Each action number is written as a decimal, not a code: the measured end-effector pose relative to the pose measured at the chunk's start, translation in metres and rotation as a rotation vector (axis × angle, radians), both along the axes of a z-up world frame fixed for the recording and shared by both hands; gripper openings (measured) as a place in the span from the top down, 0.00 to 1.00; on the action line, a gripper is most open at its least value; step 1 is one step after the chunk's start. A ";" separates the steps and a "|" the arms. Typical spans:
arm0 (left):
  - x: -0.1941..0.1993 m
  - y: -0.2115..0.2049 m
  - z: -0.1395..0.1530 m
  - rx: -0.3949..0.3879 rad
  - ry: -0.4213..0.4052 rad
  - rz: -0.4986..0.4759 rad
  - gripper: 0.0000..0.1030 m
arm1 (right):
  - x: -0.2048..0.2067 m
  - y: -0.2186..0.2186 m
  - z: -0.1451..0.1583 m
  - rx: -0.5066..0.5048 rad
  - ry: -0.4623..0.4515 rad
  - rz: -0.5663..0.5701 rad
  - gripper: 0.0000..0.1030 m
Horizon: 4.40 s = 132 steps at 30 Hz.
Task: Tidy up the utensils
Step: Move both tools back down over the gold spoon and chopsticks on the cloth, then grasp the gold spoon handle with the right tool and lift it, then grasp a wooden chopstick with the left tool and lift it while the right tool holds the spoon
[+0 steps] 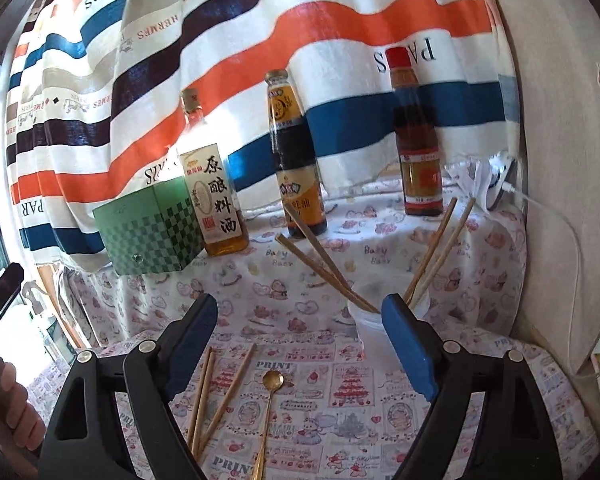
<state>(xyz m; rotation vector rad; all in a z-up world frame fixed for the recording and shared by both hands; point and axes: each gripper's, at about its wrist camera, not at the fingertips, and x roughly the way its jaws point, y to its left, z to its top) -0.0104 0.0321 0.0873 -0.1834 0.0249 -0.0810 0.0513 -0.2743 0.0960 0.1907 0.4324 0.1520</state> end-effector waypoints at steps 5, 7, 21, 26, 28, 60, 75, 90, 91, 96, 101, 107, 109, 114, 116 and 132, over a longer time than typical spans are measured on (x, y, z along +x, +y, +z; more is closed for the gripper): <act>0.026 -0.005 -0.023 0.022 0.105 0.025 0.01 | 0.013 0.008 -0.025 -0.069 0.056 -0.038 0.17; 0.034 -0.005 -0.032 0.001 0.152 0.008 0.01 | 0.015 0.010 -0.033 -0.099 0.075 -0.045 0.17; 0.071 0.017 -0.060 0.000 0.307 0.066 0.01 | 0.041 0.016 -0.073 -0.082 0.245 0.026 0.16; 0.075 0.019 -0.064 0.005 0.339 0.084 0.00 | 0.044 0.027 -0.083 -0.099 0.289 0.068 0.16; 0.078 0.020 -0.066 0.007 0.353 0.089 0.00 | 0.045 0.027 -0.085 -0.097 0.297 0.069 0.16; 0.114 -0.009 -0.110 0.147 0.528 0.062 0.01 | 0.132 0.073 -0.122 -0.154 0.661 0.161 0.40; 0.124 -0.006 -0.115 0.135 0.585 0.067 0.01 | 0.155 0.100 -0.150 -0.211 0.704 0.136 0.58; 0.116 -0.011 -0.111 0.173 0.543 0.098 0.01 | 0.070 0.084 -0.087 -0.315 0.338 0.040 0.71; 0.115 -0.011 -0.110 0.176 0.534 0.104 0.01 | 0.062 0.081 -0.080 -0.320 0.296 0.013 0.71; 0.112 -0.013 -0.109 0.189 0.516 0.106 0.01 | 0.040 0.063 -0.053 -0.269 0.210 -0.011 0.71; 0.114 -0.010 -0.110 0.171 0.527 0.112 0.01 | 0.022 0.053 -0.032 -0.241 0.125 -0.019 0.71; 0.110 -0.010 -0.109 0.172 0.509 0.118 0.01 | 0.015 0.046 -0.022 -0.222 0.088 -0.035 0.71; 0.108 -0.013 -0.108 0.191 0.496 0.124 0.01 | 0.013 0.045 -0.020 -0.222 0.079 -0.030 0.71; 0.106 -0.018 -0.107 0.219 0.493 0.109 0.01 | 0.008 0.043 -0.015 -0.210 0.053 -0.017 0.71; 0.115 -0.010 -0.107 0.159 0.587 0.098 0.01 | 0.007 0.041 -0.014 -0.199 0.048 -0.012 0.71; 0.209 -0.026 -0.104 -0.005 0.901 -0.012 0.62 | 0.015 0.026 -0.011 -0.178 0.046 -0.018 0.71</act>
